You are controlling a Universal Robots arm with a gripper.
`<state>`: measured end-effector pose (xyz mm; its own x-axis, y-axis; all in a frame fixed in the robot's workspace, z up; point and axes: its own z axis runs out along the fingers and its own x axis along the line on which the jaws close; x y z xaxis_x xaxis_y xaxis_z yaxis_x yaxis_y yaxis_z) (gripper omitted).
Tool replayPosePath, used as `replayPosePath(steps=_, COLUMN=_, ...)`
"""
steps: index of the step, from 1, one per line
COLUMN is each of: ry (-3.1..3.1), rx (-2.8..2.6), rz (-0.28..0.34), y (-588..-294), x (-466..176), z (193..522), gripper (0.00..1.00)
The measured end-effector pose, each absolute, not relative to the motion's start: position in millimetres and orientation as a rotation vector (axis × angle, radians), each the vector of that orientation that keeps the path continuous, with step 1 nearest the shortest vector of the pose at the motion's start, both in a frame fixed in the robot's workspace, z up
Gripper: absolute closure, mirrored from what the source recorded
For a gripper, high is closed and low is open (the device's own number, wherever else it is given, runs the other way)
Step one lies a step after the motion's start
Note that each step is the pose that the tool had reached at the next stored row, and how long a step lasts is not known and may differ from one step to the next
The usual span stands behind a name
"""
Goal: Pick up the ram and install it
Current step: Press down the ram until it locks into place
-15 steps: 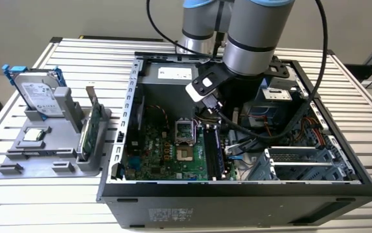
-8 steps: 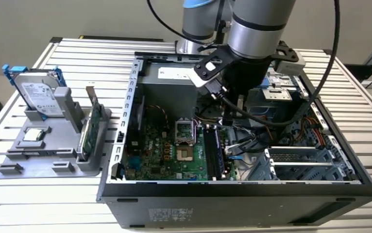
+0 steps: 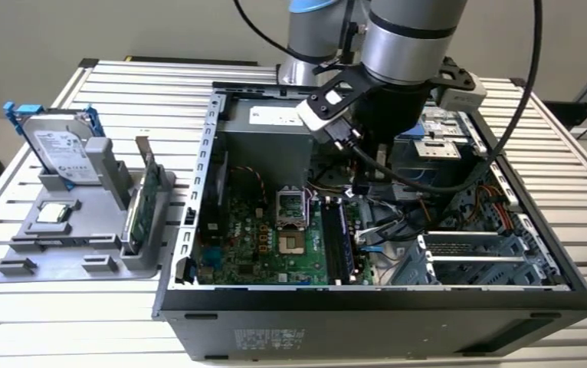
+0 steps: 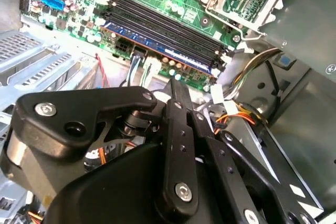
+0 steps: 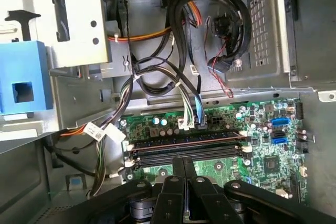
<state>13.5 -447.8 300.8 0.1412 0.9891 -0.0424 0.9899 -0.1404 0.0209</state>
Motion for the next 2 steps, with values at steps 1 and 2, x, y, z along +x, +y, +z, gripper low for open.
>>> replayPosePath(steps=1, ry=2.03, rx=2.34, rz=-0.029, y=-447.8, x=13.5, z=301.0, gripper=1.0)
replayPosePath(steps=2, ry=2.03, rx=2.34, rz=-0.029, y=-447.8, x=13.5, z=301.2, gripper=1.0)
